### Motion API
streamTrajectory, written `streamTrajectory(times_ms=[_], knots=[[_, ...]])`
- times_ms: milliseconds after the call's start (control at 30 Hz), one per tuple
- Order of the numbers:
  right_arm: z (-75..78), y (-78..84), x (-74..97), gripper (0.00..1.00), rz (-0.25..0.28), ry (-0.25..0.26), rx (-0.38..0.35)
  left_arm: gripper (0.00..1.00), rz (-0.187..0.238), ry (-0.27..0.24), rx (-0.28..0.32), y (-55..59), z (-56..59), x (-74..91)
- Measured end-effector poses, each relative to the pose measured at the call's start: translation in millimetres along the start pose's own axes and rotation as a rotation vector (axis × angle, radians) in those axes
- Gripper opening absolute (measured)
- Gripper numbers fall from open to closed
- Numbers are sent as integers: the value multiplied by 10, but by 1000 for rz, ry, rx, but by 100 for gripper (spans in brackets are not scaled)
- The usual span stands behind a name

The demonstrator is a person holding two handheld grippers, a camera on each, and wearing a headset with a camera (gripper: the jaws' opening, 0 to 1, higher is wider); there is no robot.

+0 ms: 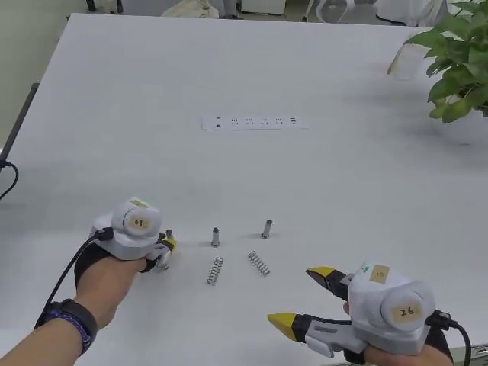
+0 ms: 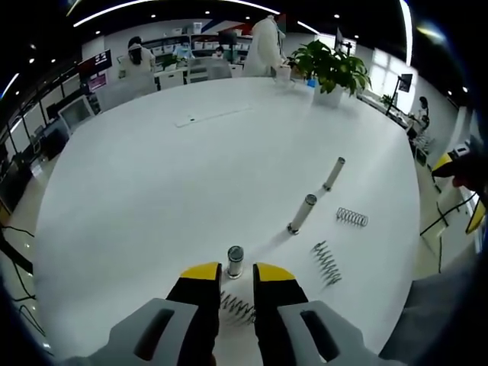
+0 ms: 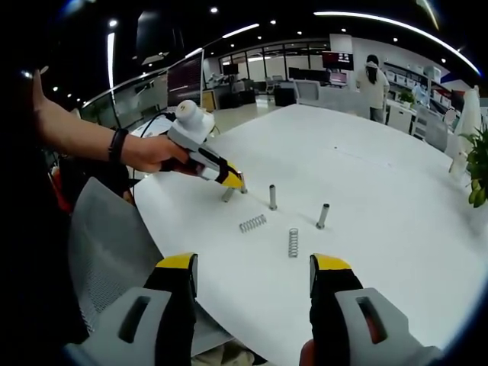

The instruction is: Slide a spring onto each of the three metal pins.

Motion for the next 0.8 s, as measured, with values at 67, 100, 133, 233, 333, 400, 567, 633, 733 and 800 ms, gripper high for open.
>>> streamTrajectory(times_ms=[67, 100, 133, 233, 333, 400, 567, 633, 733, 800], knots=[[0, -2, 4, 58, 2, 0, -2, 11, -1, -2, -2, 12, 1, 14], [3, 0, 4, 58, 2, 0, -2, 12, -2, -2, -3, 24, -3, 21], [6, 3, 3, 58, 2, 1, -2, 12, -3, 1, 0, 34, -3, 27], [12, 11, 5, 58, 4, 3, -4, 14, -3, 0, 4, 81, -1, 60], [10, 13, 10, 58, 7, 4, -7, 15, -6, 0, 9, 140, 0, 96], [14, 18, 11, 58, 8, 7, -9, 15, -9, -5, 14, 174, -15, 124], [24, 35, 10, 58, 10, 13, -18, 17, -1, -10, 21, 217, -35, 195], [15, 49, 6, 58, 7, 9, -16, 17, 3, -14, 25, 235, -52, 218], [8, 66, 5, 58, 1, 7, -13, 18, 9, -19, 31, 251, -59, 261], [8, 67, 7, 58, 2, 8, -14, 19, 15, -20, 30, 258, -50, 298]])
Point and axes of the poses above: the centre of the closed fingertips' face, and the gripper's own axes: x roughly backward along the fingers, z roughly to its right, y roughly out of its underside, the point moved 1 cm from there along x, roughly backward along the fingers, and after that the axes turned 2 degrees about -y, right-handed, at the moved point
